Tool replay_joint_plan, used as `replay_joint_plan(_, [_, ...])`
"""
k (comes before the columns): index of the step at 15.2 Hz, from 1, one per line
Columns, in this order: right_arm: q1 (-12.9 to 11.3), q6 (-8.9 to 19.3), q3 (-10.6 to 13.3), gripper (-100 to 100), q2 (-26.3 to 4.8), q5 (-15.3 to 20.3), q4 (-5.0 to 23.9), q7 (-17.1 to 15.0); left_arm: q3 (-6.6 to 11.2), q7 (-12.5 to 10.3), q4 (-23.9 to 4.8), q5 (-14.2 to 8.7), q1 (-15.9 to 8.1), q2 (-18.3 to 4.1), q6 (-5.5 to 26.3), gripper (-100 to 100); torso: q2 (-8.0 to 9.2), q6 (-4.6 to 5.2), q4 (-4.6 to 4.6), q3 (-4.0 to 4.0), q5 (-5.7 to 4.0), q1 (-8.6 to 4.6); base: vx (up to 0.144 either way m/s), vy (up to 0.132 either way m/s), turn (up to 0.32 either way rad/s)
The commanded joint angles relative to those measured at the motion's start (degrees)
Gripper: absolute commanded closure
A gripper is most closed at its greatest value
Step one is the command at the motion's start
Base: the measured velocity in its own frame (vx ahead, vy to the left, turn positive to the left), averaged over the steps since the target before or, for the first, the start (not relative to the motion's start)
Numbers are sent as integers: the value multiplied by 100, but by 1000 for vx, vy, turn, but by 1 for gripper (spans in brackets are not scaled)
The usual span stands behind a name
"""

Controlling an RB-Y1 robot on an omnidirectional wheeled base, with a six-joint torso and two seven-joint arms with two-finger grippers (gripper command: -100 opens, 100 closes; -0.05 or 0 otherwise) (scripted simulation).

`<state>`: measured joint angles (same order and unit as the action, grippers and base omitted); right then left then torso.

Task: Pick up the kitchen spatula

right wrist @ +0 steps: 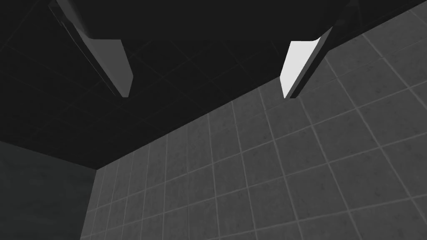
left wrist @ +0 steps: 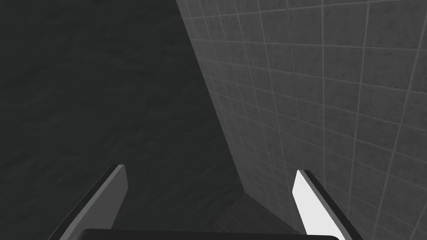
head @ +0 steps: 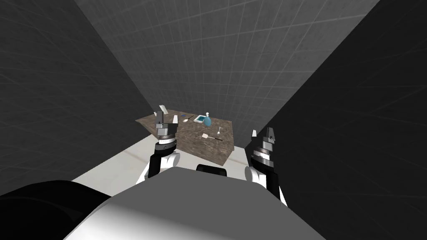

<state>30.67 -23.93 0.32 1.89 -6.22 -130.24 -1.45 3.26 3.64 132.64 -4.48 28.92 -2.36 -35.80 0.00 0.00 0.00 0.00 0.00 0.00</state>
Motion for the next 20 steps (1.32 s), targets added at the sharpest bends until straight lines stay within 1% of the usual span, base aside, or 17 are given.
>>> replay_joint_plan(1, [13, -5, -9, -100, -286, 44, 42, -3, 0, 0, 0, 0, 0, 0, 0, 0, 0, 0, 0, 0, 0, 0, -5, 14, 33])
replay_joint_plan(2, [13, -5, -9, -100, -288, 44, 42, -3, 0, 0, 0, 0, 0, 0, 0, 0, 1, -1, 0, 1, 0, 2, -10, 26, 40])
replay_joint_plan(3, [26, -11, -17, -100, -489, 89, 85, -6, 0, 0, 0, 0, 0, 0, 0, 0, 3, -1, 0, 2, 1, 6, -17, 34, 44])
replay_joint_plan(4, [26, -11, -17, -100, -513, 89, 85, -6, 0, 0, 0, 0, 0, 0, 0, 0, 5, -1, 1, 3, 2, 9, -20, 38, 29])
replay_joint_plan(5, [45, -18, -26, -100, -705, 149, 141, -11, 0, 0, 0, 0, 0, 0, 0, 0, 7, 0, 1, 4, 2, 12, -26, 53, 45])
replay_joint_plan(6, [45, -18, -26, -100, -764, 149, 141, -11, -1, 0, 0, 0, -1, 0, 0, 0, 9, -1, 2, 5, 3, 17, -19, 53, 38])
replay_joint_plan(7, [70, -27, -35, -100, -942, 223, 210, -17, -1, 0, 0, 0, 0, 1, 0, 0, 9, -1, 2, 5, 4, 19, -11, 63, 61])
replay_joint_plan(10, [101, -38, -43, -100, -1314, 311, 290, -24, -1, 0, 0, 0, -1, 1, 0, 0, 7, -2, 1, 4, 6, 26, -13, 66, 69])
replay_joint_plan(11, [101, -38, -43, -100, -1326, 311, 290, -24, -1, 0, 0, 0, 0, 1, 0, 0, 7, -1, 1, 4, 6, 25, -9, 43, 12])
replay_joint_plan(12, [136, -50, -51, -100, -1533, 412, 380, -33, -1, 0, 0, 0, 0, 1, 0, 0, 6, 0, 1, 3, 5, 21, -11, 55, 60])
replay_joint_plan(13, [136, -50, -51, -100, -1631, 412, 380, -33, -1, 0, 0, 0, 0, 1, 0, 0, 6, -1, 1, 3, 5, 21, -11, 62, 72])
replay_joint_plan(15, [178, -64, -58, -100, -1896, 525, 480, -43, -1, 0, 0, 0, -1, 1, 0, 0, 7, -2, 1, 4, 6, 27, -18, 76, 101])
replay_joint_plan(16, [178, -64, -58, -100, -1949, 525, 480, -43, -1, 0, 0, 0, -1, 1, 0, 0, 8, -2, 2, 4, 7, 29, -14, 58, 22])
replay_joint_plan(17, [224, -78, -64, -100, -2128, 650, 589, -55, -1, 0, 0, 0, 0, 1, 0, 0, 8, 0, 2, 4, 6, 26, -4, 70, 71])
replay_joint_plan(18, [224, -78, -64, -100, -2252, 650, 589, -55, -1, 0, 0, 0, -1, 1, 0, 0, 5, -2, 1, 3, 6, 27, -6, 78, 93])
replay_joint_plan(19, [224, -78, -64, -100, -2279, 650, 589, -55, -1, 0, 0, 0, -1, 1, 0, 0, 5, -2, 1, 3, 7, 29, -9, 55, 35])
replay_joint_plan(20, [274, -94, -70, -100, -2474, 787, 705, -69, -1, 0, 0, 0, 0, 1, 0, 0, 5, 0, 1, 3, 6, 25, -8, 69, 97])
